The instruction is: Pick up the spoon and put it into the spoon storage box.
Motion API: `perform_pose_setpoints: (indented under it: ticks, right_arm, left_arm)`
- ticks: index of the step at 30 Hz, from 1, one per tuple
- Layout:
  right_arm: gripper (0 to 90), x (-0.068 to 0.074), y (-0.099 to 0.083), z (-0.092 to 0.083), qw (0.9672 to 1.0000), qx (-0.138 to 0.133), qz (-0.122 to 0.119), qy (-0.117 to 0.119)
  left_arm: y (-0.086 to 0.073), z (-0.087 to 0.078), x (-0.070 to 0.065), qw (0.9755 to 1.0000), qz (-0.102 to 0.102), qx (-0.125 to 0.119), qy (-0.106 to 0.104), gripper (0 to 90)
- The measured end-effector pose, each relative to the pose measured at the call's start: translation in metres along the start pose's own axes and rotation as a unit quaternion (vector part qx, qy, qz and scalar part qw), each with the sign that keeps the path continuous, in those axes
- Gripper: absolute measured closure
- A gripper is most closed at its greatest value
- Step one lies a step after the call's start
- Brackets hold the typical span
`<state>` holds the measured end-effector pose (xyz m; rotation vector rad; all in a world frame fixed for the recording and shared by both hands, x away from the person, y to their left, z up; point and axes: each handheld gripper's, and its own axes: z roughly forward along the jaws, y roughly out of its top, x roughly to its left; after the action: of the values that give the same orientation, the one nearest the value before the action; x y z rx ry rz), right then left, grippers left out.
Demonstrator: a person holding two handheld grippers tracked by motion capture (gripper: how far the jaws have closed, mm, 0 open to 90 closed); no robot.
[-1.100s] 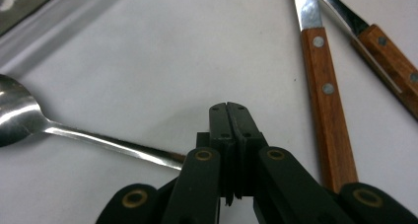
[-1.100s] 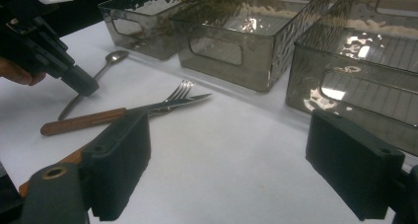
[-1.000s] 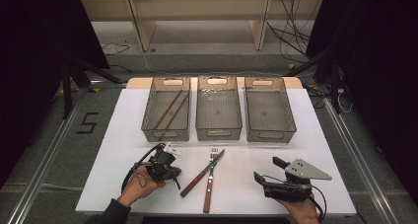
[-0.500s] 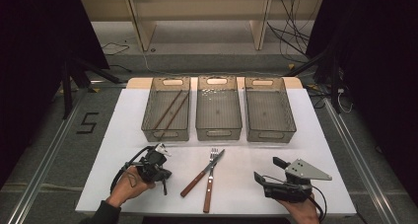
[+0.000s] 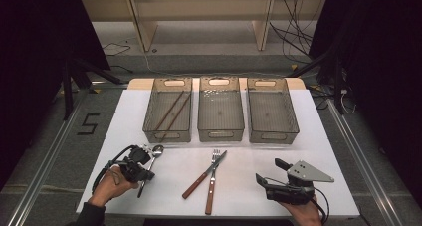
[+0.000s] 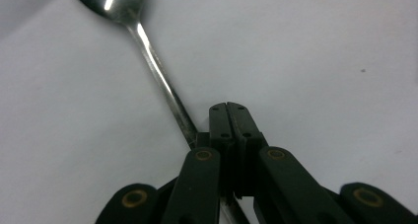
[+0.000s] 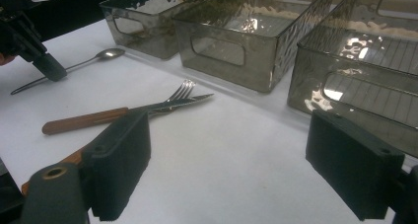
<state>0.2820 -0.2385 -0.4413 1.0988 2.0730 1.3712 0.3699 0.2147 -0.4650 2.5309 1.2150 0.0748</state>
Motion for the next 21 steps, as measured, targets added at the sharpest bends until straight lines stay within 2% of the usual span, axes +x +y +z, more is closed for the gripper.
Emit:
perform_pose_setpoints:
  ticks: [4, 9, 12, 14, 18, 21]
  right_arm:
    - [17.9, 0.0, 0.0, 0.0, 1.0, 0.0, -0.001, 0.001]
    - [17.9, 0.0, 0.0, 0.0, 1.0, 0.0, -0.001, 0.001]
    - [17.9, 0.0, 0.0, 0.0, 1.0, 0.0, -0.001, 0.001]
    - [17.9, 0.0, 0.0, 0.0, 1.0, 0.0, -0.001, 0.001]
    - [17.9, 0.0, 0.0, 0.0, 1.0, 0.0, -0.002, 0.0]
    - [17.9, 0.0, 0.0, 0.0, 1.0, 0.0, -0.002, 0.001]
  left_arm:
    - [-0.002, -0.001, 0.004, 1.0, -0.008, 0.0, -0.001, 88.9]
    - [-0.002, -0.002, 0.007, 0.9998, -0.012, 0.003, 0.014, 88.9]
    - [-0.003, -0.003, 0.008, 0.9998, -0.014, 0.001, 0.012, 88.8]
    - [-0.002, -0.007, 0.008, 0.9998, -0.018, -0.011, 0.005, 88.5]
    - [0.001, -0.017, 0.009, 0.9993, -0.022, -0.028, 0.005, 82.9]
    - [0.004, -0.023, 0.011, 0.9986, -0.037, -0.035, 0.012, 71.2]
